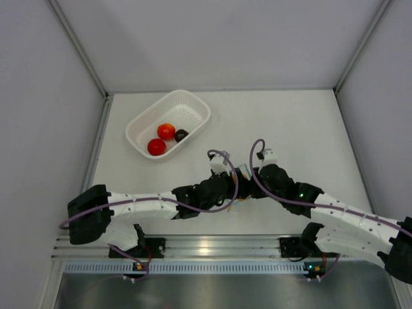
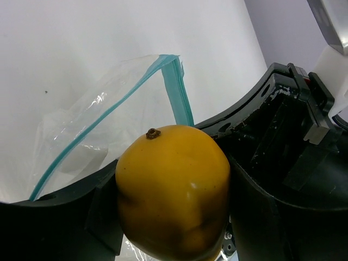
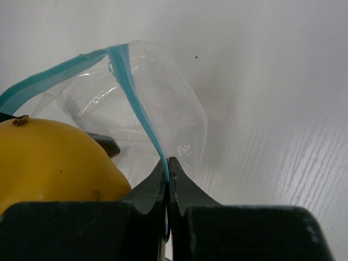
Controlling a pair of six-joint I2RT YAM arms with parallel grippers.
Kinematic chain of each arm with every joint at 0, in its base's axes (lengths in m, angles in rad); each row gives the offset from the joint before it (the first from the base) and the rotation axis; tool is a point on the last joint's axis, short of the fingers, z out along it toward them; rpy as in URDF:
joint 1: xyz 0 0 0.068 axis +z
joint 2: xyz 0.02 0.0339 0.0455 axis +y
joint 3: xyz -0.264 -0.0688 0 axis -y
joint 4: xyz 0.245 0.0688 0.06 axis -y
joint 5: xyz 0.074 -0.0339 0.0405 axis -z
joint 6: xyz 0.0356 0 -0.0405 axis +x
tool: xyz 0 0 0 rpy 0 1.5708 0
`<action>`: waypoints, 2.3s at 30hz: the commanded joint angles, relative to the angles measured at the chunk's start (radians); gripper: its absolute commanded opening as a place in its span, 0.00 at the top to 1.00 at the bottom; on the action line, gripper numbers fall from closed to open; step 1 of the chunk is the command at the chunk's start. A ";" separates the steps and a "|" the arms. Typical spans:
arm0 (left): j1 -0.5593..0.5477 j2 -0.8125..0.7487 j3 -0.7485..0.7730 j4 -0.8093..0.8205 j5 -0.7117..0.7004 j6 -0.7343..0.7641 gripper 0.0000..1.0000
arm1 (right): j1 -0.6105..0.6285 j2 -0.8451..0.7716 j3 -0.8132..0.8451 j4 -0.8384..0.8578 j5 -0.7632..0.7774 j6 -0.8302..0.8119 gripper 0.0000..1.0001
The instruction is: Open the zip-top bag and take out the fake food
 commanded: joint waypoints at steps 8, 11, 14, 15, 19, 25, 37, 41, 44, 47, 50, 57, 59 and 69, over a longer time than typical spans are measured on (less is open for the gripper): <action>-0.010 -0.094 -0.024 0.092 0.052 0.026 0.38 | 0.016 0.059 0.055 0.083 0.023 0.007 1.00; -0.010 -0.097 -0.032 0.092 0.048 0.026 0.26 | 0.015 0.084 0.072 0.075 0.032 0.004 1.00; -0.010 -0.099 -0.040 0.091 0.036 0.028 0.22 | 0.016 0.099 0.078 0.068 0.040 0.009 1.00; -0.010 -0.099 -0.040 0.091 0.028 0.030 0.20 | 0.015 0.102 0.078 0.068 0.044 0.009 1.00; -0.010 -0.104 -0.049 0.088 0.014 0.036 0.15 | 0.015 0.128 0.081 0.058 0.055 0.009 1.00; -0.012 -0.108 -0.046 0.064 0.003 0.040 0.40 | 0.008 0.159 0.076 0.063 0.063 0.009 1.00; -0.016 -0.134 -0.023 -0.028 -0.056 0.072 0.28 | -0.012 0.233 0.084 0.074 0.064 -0.003 1.00; -0.016 -0.128 -0.018 -0.026 -0.046 0.077 0.22 | -0.012 0.236 0.087 0.078 0.052 -0.003 1.00; -0.016 -0.124 -0.014 -0.026 -0.038 0.085 0.24 | -0.010 0.231 0.087 0.075 0.054 -0.003 1.00; -0.016 -0.113 -0.009 -0.024 -0.027 0.091 0.38 | -0.012 0.225 0.090 0.074 0.046 -0.002 1.00; -0.016 -0.098 -0.001 -0.025 -0.021 0.091 0.40 | -0.012 0.219 0.093 0.074 0.044 -0.003 1.00; -0.016 -0.082 0.002 -0.026 -0.017 0.086 0.54 | -0.012 0.225 0.099 0.072 0.041 -0.006 1.00; -0.016 -0.085 0.002 -0.026 -0.023 0.086 0.60 | -0.010 0.228 0.099 0.074 0.038 -0.006 1.00; -0.015 -0.051 0.012 -0.024 -0.023 0.063 1.00 | -0.012 0.217 0.093 0.086 0.012 -0.016 1.00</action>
